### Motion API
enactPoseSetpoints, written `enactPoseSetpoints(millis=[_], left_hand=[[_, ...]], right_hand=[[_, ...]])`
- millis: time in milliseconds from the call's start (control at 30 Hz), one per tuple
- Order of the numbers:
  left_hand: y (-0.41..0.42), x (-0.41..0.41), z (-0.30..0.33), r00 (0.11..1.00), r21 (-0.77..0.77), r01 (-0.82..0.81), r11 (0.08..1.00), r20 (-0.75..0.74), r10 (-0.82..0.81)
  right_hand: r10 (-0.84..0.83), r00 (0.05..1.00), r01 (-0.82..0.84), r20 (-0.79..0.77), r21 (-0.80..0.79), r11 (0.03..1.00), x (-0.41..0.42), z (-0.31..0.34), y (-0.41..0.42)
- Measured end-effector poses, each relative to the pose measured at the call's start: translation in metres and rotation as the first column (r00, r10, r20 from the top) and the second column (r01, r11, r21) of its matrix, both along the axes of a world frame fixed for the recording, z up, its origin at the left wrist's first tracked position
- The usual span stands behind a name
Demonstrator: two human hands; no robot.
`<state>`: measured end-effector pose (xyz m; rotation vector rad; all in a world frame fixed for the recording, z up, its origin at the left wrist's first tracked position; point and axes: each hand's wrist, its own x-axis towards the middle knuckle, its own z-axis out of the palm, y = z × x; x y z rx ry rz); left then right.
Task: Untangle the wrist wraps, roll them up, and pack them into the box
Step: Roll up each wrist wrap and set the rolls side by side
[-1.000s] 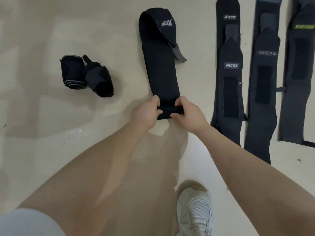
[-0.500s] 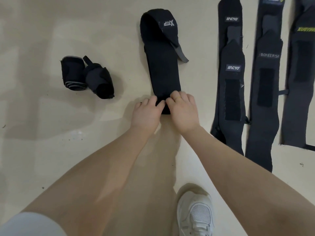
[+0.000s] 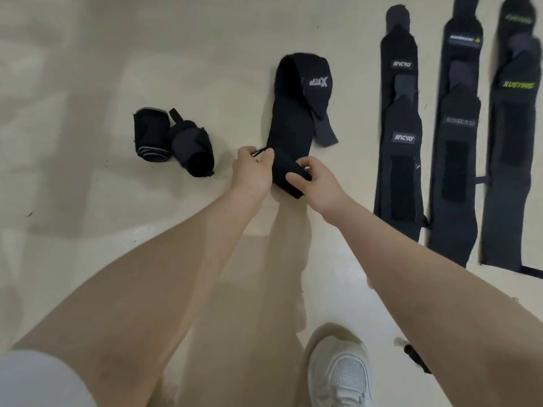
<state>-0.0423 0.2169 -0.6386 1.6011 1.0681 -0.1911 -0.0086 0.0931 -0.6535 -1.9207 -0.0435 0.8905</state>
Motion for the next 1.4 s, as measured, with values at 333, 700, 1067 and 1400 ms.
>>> enactPoseSetpoints(millis=[333, 700, 1067, 1400], left_hand=[[0.029, -0.036, 0.074, 0.981, -0.145, -0.031, 0.989, 0.184, 0.057], [0.084, -0.06, 0.136, 0.931, -0.15, 0.285, 0.947, 0.277, -0.236], [0.118, -0.084, 0.102, 0.752, 0.342, 0.619, 0.706, 0.001, -0.66], [0.125, -0.063, 0.103, 0.608, 0.551, 0.703, 0.45, -0.137, -0.782]], right_hand=[[-0.195, 0.844, 0.383, -0.499, 0.308, 0.871, -0.039, 0.074, 0.061], [-0.058, 0.97, 0.144, -0.236, 0.364, 0.92, -0.071, 0.13, 0.071], [0.899, 0.413, -0.553, 0.145, -0.744, 0.374, -0.097, 0.038, 0.043], [0.585, 0.74, -0.573, -0.331, -0.766, 0.291, -0.083, 0.054, 0.016]])
